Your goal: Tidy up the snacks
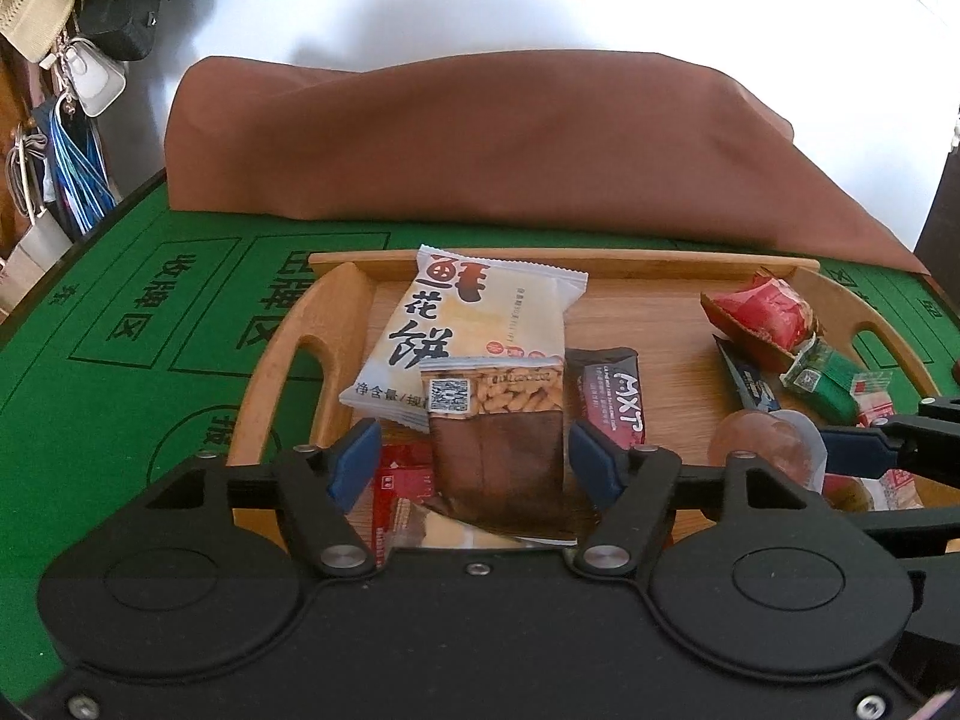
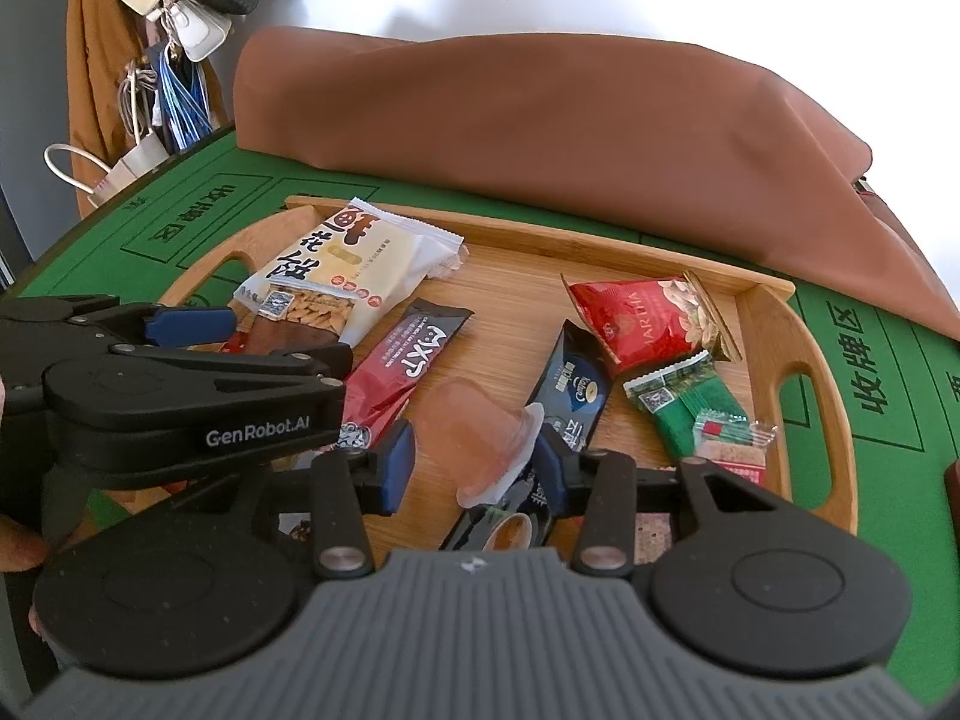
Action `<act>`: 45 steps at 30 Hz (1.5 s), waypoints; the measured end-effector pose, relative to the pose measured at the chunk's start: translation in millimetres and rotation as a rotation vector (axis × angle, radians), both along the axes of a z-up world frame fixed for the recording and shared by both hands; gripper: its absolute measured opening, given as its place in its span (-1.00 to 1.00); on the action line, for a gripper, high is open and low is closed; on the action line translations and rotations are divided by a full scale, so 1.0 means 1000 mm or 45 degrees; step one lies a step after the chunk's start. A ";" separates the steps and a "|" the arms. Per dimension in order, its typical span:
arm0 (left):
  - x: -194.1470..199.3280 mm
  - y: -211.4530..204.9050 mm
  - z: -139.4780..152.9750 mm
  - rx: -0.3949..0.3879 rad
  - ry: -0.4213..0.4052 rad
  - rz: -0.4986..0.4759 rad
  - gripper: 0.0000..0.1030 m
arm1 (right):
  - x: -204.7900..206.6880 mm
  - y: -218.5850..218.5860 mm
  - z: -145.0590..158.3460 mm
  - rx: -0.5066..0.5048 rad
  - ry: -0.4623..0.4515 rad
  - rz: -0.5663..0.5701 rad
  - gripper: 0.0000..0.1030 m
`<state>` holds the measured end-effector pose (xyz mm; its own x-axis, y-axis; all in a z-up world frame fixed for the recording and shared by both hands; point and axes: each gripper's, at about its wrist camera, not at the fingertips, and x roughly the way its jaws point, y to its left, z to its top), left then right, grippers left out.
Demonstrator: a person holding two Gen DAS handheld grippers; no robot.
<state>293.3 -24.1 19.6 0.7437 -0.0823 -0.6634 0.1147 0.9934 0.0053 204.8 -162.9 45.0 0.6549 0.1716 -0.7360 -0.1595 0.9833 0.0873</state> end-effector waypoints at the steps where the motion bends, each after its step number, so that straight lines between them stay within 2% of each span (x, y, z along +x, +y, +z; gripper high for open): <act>1: -0.001 0.001 0.001 0.000 -0.001 0.001 0.34 | 0.000 0.000 0.000 0.001 -0.001 0.000 0.04; 3: -0.002 0.002 0.002 0.002 -0.006 0.004 0.39 | -0.001 0.001 0.002 0.002 -0.003 0.002 0.07; 5: -0.004 0.003 0.004 0.003 -0.012 0.005 0.43 | -0.002 0.001 0.003 0.002 -0.008 0.002 0.18; 8: -0.007 0.004 0.007 0.016 -0.024 0.013 0.61 | -0.004 0.002 0.005 0.000 -0.014 0.001 0.18; 14: -0.013 0.008 0.014 0.026 -0.052 0.014 0.76 | -0.009 -0.001 0.010 0.000 -0.031 -0.011 0.28; 21: -0.024 0.011 0.023 0.017 -0.072 0.021 0.85 | -0.017 -0.003 0.017 -0.003 -0.057 -0.022 0.39; 26: -0.034 0.016 0.030 0.001 -0.085 0.035 0.94 | -0.025 -0.008 0.023 0.000 -0.086 -0.029 0.58; 32: -0.051 0.019 0.040 -0.004 -0.123 0.039 0.98 | -0.039 -0.010 0.034 -0.028 -0.143 -0.031 0.73; 41: -0.085 0.027 0.056 -0.035 -0.165 0.040 1.00 | -0.063 -0.019 0.046 -0.021 -0.186 -0.061 0.82; 45: -0.101 0.029 0.059 -0.015 -0.178 0.030 1.00 | -0.075 -0.025 0.049 0.012 -0.203 -0.083 0.84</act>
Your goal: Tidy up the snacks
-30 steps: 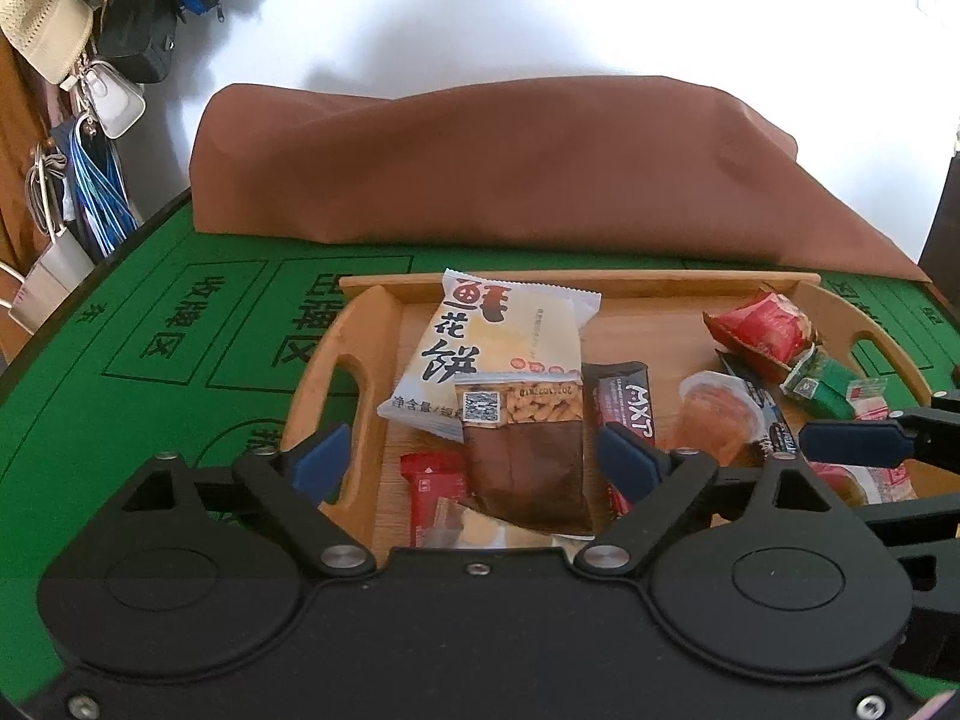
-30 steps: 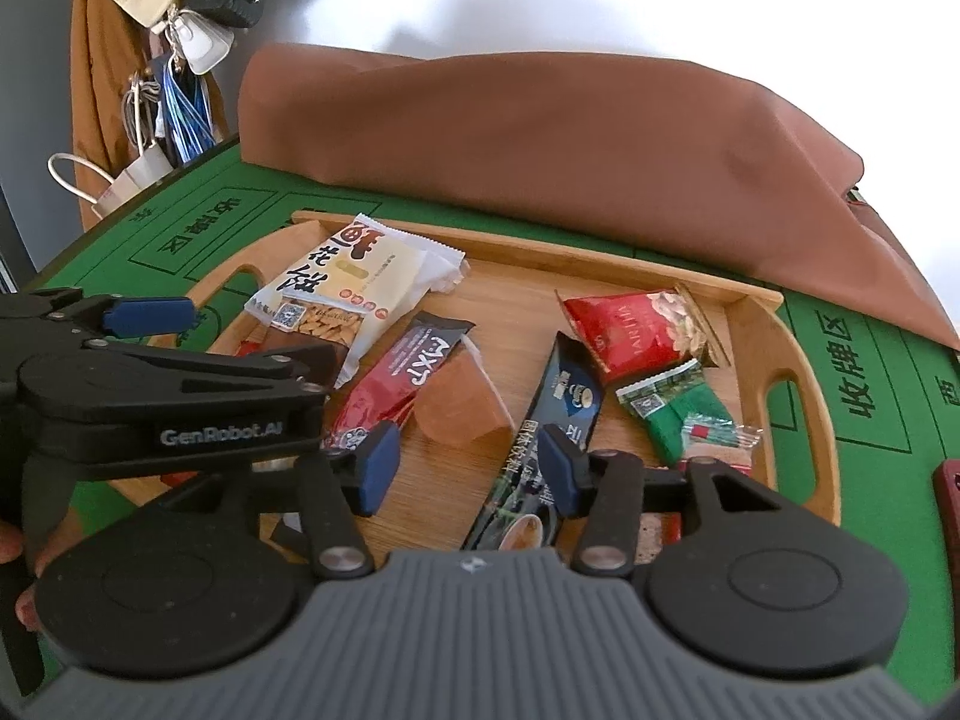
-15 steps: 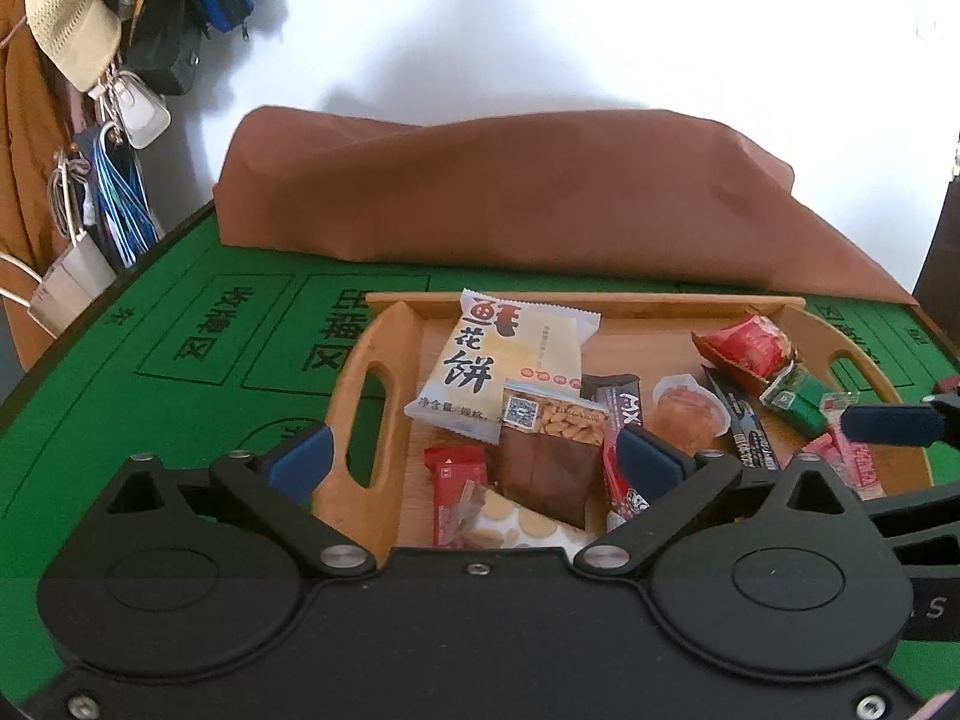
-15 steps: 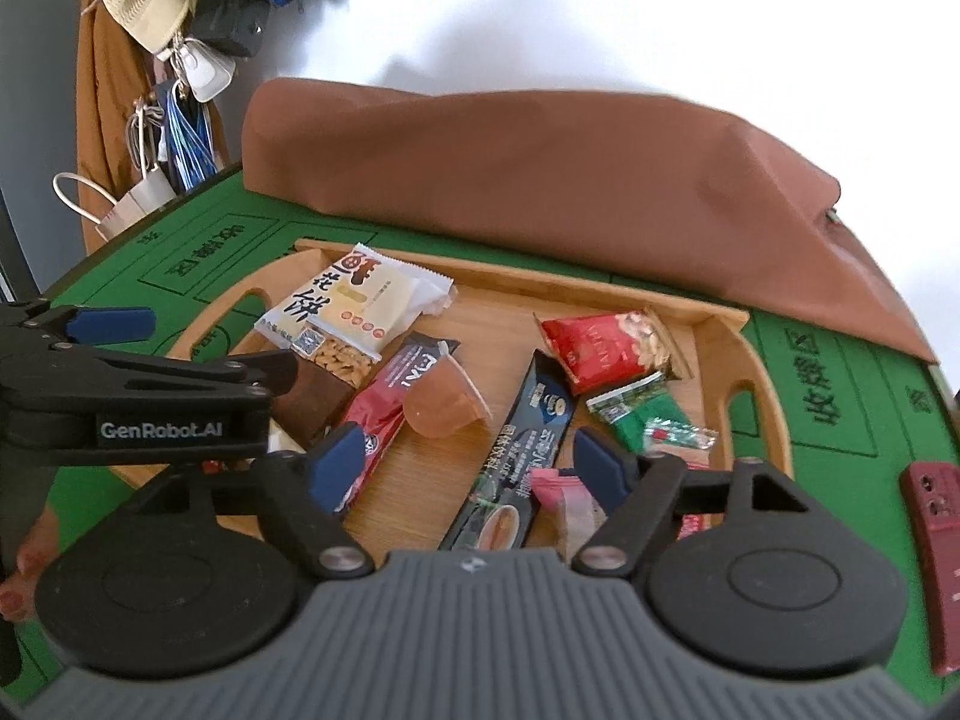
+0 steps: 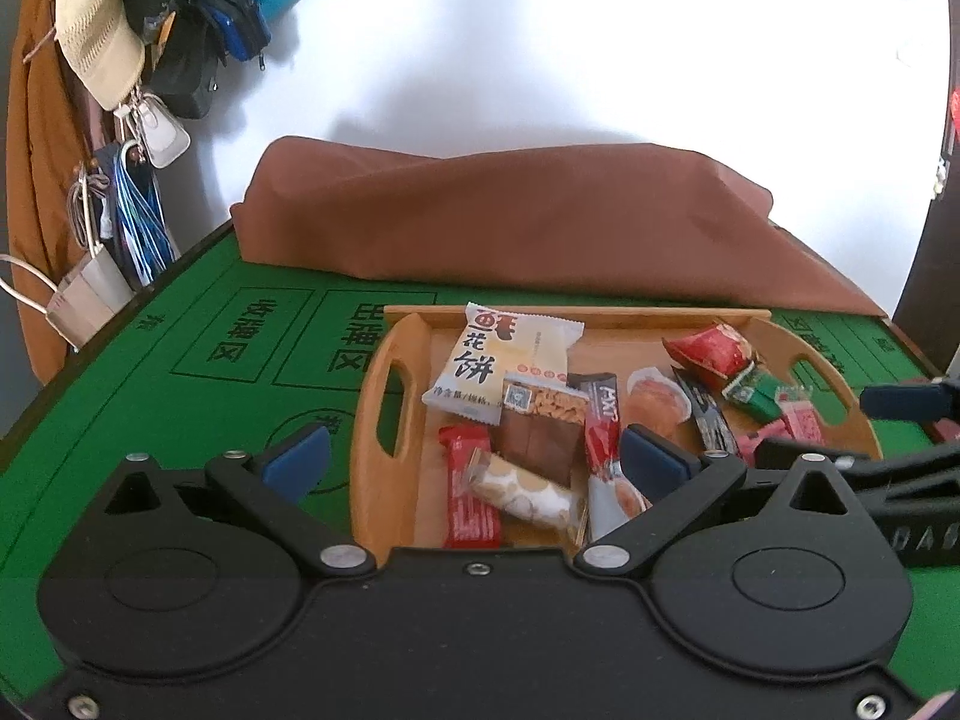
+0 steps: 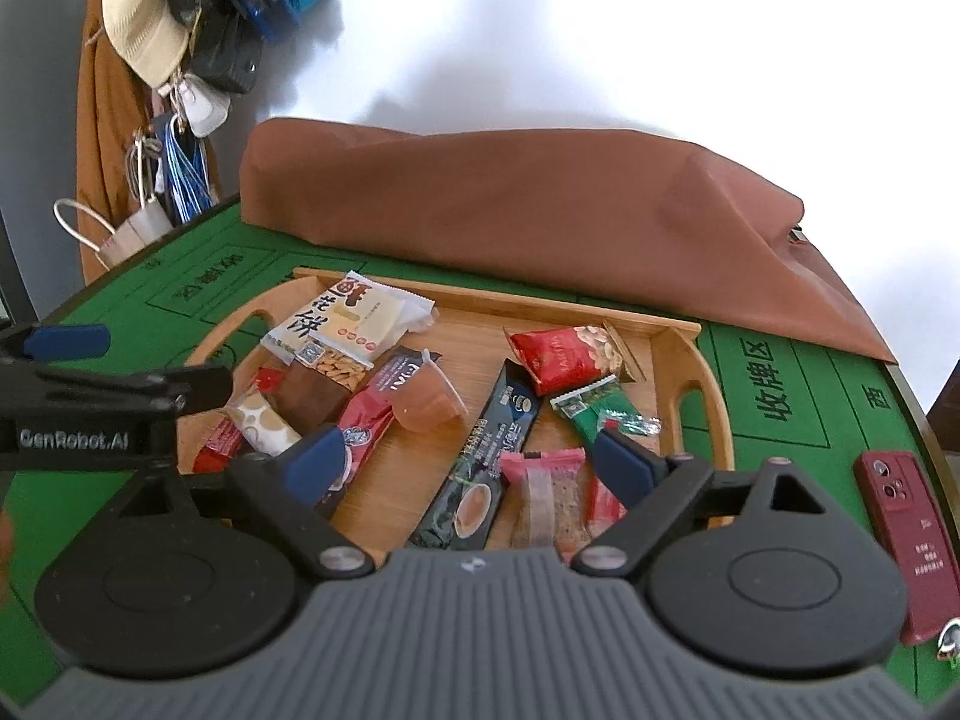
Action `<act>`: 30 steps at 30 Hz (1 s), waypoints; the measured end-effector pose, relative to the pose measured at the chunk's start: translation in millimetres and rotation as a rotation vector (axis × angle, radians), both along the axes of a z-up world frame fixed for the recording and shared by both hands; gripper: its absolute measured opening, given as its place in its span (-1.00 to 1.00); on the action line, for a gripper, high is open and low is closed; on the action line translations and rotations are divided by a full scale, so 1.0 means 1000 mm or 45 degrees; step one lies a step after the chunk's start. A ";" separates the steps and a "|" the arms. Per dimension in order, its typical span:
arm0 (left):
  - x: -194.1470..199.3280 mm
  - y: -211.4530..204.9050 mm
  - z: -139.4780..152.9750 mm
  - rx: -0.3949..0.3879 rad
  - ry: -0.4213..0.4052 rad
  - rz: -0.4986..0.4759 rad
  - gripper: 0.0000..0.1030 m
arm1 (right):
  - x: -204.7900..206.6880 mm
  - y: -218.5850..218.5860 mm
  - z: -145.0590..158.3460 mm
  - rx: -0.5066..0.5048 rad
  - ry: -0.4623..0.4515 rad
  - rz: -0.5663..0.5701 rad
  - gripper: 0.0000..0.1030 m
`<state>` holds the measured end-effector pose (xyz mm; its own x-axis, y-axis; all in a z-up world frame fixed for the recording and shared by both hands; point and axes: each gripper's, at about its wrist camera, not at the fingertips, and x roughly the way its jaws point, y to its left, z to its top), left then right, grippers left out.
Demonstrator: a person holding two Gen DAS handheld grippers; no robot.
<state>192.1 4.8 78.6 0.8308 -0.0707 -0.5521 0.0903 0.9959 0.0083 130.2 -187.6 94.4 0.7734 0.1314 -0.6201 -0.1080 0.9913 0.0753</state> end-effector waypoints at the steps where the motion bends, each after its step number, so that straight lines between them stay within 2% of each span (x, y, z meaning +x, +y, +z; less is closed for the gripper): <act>1: -0.005 0.000 0.001 0.010 -0.006 -0.001 1.00 | -0.003 -0.002 0.001 0.012 -0.005 -0.005 0.86; 7: -0.027 0.004 0.003 -0.006 -0.024 -0.014 1.00 | -0.022 -0.007 0.006 0.044 -0.043 -0.014 0.94; 16: -0.055 0.009 0.001 -0.046 -0.033 -0.022 1.00 | -0.053 -0.007 0.010 0.026 -0.107 -0.012 1.00; 30: -0.081 0.010 -0.017 -0.023 -0.003 -0.009 1.00 | -0.076 -0.012 -0.003 0.034 -0.095 -0.038 1.00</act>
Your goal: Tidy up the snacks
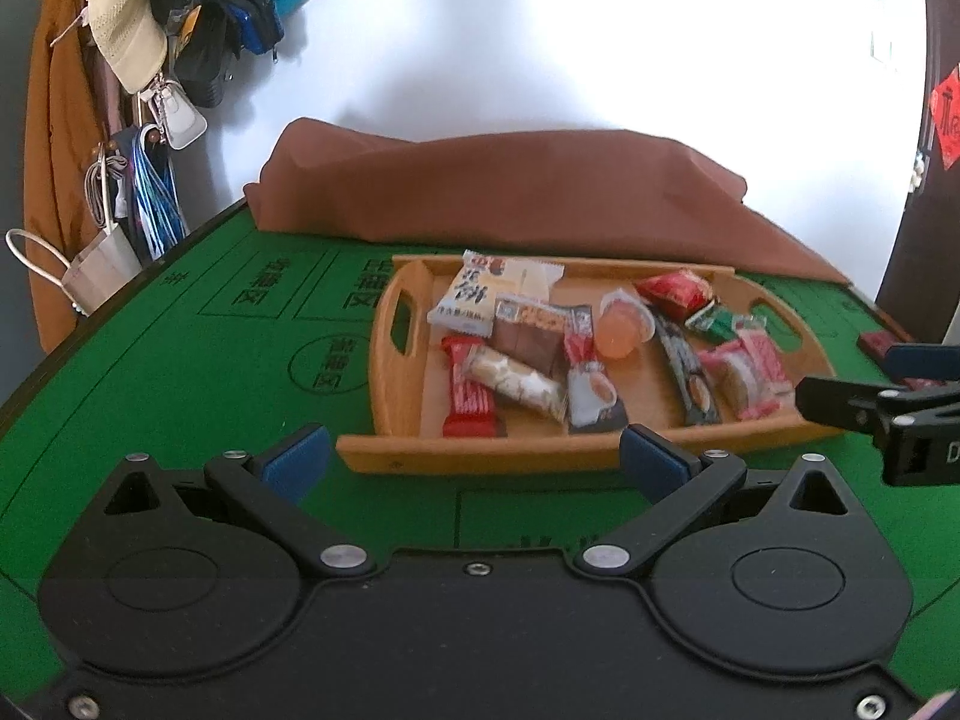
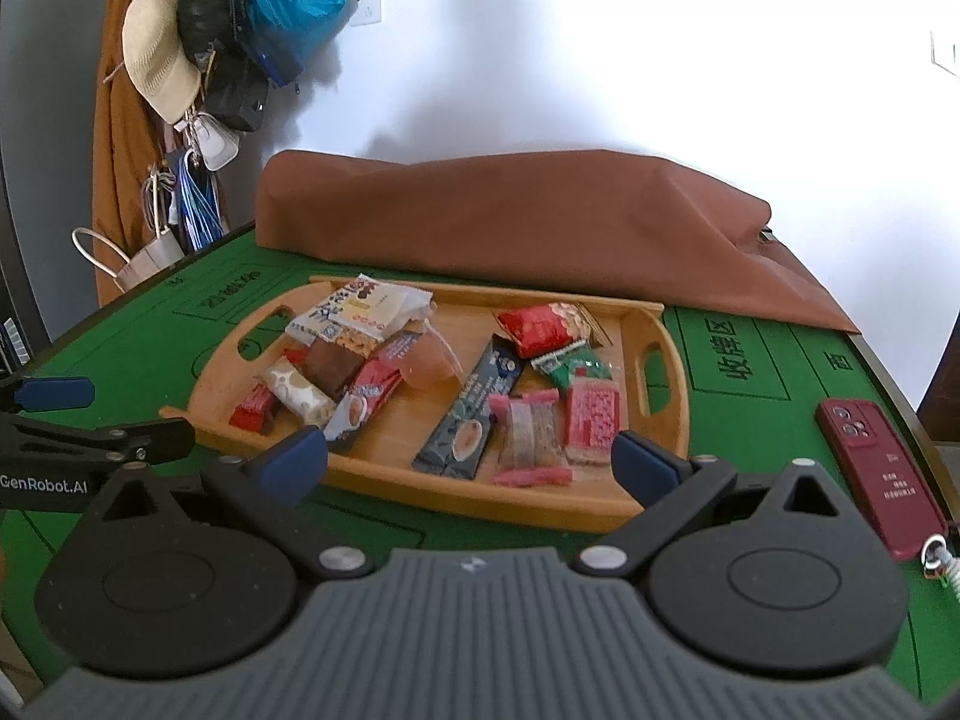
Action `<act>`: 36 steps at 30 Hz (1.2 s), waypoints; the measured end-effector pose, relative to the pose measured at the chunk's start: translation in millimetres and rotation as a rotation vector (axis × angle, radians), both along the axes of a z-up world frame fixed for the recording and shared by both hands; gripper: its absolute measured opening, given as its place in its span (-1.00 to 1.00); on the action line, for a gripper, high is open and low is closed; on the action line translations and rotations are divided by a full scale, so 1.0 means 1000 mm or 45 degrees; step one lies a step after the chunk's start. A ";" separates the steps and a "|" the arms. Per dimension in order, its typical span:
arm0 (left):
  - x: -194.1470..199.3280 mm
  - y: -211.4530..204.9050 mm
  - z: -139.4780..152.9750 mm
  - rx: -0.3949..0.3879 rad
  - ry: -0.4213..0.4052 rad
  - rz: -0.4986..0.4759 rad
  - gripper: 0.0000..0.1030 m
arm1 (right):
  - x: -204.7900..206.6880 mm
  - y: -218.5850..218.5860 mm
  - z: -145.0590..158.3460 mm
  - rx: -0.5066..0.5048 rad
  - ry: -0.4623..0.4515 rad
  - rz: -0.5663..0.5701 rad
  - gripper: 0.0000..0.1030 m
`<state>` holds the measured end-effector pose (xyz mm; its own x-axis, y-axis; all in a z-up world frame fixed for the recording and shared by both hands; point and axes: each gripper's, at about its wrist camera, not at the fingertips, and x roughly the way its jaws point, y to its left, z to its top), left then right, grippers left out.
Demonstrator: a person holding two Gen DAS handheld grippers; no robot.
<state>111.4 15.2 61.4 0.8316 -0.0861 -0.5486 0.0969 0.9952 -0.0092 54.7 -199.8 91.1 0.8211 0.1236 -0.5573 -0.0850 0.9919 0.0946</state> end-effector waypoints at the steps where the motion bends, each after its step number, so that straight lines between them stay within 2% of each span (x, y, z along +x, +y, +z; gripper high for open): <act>1: -0.001 -0.001 -0.002 0.005 0.004 0.004 1.00 | -0.002 0.000 -0.002 0.001 0.005 -0.001 1.00; 6: -0.006 -0.001 -0.016 -0.002 0.043 0.002 1.00 | -0.009 -0.001 -0.014 0.013 0.039 -0.011 1.00; 10: -0.006 -0.004 -0.029 0.035 0.072 0.007 1.00 | -0.011 -0.001 -0.027 -0.003 0.072 -0.034 1.00; 18: 0.000 -0.010 -0.055 0.048 0.150 0.014 1.00 | -0.012 0.002 -0.050 -0.026 0.147 -0.041 1.00; 31: 0.004 -0.018 -0.067 0.105 0.171 0.000 1.00 | -0.008 0.010 -0.072 -0.029 0.261 -0.015 1.00; 36: 0.008 -0.014 -0.070 0.061 0.205 0.001 1.00 | -0.008 0.012 -0.073 -0.040 0.268 -0.023 1.00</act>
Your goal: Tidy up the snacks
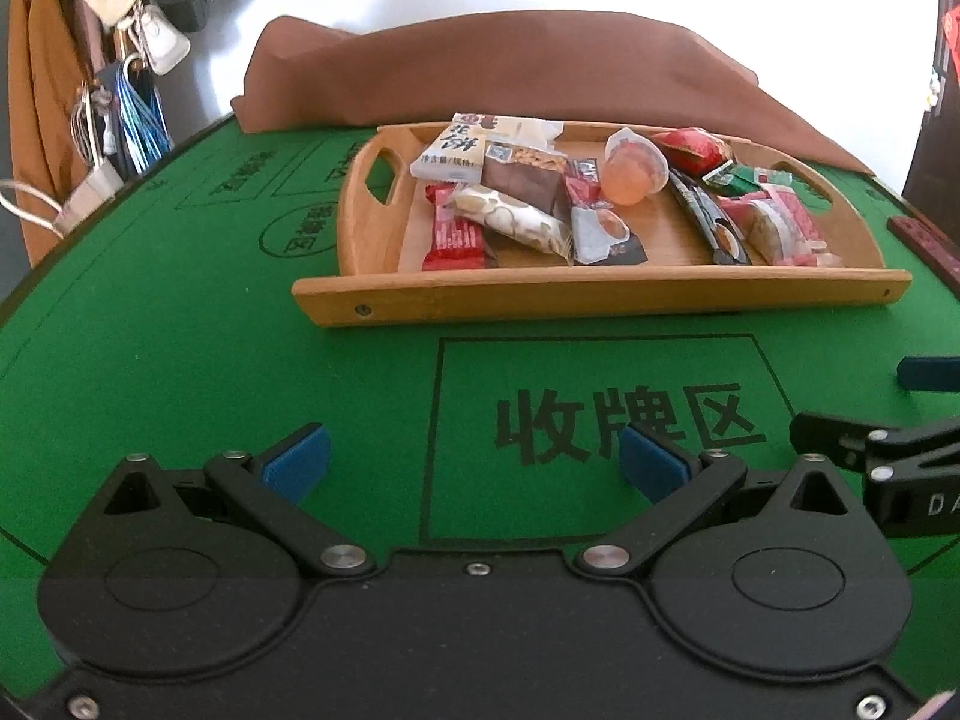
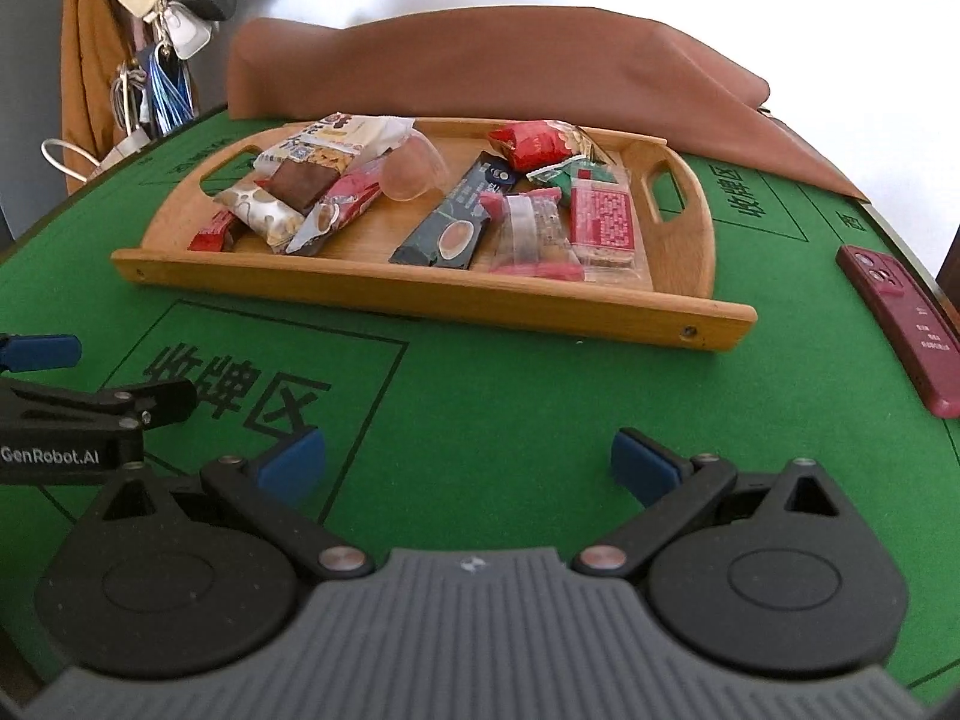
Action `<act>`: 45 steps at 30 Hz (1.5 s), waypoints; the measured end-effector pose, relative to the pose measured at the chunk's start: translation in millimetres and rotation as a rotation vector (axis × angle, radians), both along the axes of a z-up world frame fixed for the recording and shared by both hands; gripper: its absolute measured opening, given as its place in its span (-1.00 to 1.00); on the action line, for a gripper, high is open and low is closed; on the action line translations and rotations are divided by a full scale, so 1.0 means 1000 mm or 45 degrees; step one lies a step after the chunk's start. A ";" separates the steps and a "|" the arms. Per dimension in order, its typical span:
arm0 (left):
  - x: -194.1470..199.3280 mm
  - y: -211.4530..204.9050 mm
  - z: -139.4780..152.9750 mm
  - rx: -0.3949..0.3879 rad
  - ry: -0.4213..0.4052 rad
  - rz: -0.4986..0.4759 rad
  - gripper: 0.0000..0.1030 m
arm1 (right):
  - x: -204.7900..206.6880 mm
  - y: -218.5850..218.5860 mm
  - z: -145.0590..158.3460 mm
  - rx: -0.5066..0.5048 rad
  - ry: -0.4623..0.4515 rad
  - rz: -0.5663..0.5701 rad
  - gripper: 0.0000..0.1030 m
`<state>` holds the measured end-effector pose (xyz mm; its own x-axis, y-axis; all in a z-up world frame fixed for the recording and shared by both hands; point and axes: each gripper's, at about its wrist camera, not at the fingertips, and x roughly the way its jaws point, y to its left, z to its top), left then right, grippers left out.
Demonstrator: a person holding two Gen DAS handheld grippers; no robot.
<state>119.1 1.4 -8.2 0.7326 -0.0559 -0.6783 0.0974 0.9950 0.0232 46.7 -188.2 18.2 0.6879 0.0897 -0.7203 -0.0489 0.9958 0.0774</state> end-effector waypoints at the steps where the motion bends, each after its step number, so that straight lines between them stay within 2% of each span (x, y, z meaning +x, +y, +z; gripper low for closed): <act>1: 0.001 0.002 0.000 -0.017 0.007 0.005 1.00 | 0.000 0.001 0.000 -0.010 0.003 0.001 1.00; 45: 0.002 0.003 -0.001 -0.016 0.008 0.011 1.00 | 0.003 0.004 -0.001 -0.033 0.012 -0.005 1.00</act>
<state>120.7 4.9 -8.9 0.7288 -0.0579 -0.6823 0.0888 0.9960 0.0103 49.5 -184.0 17.1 0.6813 0.0684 -0.7288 -0.0446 0.9977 0.0520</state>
